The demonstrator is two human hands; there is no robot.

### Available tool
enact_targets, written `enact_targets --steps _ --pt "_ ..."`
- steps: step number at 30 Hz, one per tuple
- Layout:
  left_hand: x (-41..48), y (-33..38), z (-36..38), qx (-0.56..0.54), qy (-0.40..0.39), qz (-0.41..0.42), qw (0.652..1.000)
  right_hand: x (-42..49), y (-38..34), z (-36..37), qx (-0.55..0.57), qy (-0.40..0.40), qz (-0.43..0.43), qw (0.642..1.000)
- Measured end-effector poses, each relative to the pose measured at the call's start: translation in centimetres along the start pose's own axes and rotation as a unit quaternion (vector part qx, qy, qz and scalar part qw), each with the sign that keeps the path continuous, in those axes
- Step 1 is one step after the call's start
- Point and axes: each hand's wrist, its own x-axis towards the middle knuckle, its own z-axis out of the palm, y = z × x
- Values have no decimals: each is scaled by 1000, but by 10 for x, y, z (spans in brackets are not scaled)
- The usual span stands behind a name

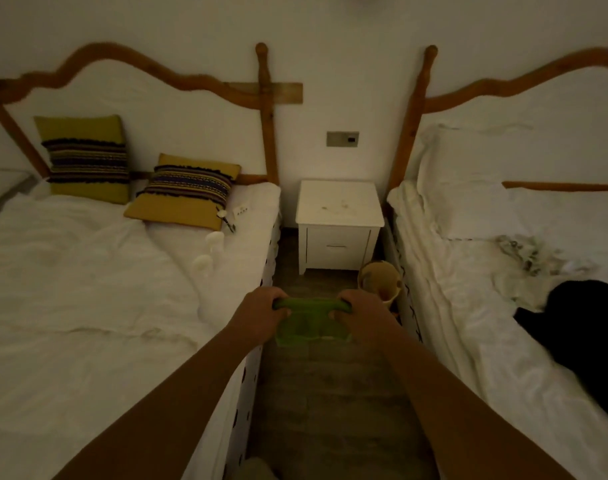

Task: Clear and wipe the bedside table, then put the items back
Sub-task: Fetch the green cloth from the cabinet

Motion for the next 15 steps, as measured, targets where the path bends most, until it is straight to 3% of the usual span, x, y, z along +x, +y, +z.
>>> enact_targets --steps 8,15 --pt "183 -32 3 1 -35 9 999 165 34 -23 -50 -11 8 999" --pt "345 -65 -9 7 -134 7 991 317 57 -51 -115 3 23 993"
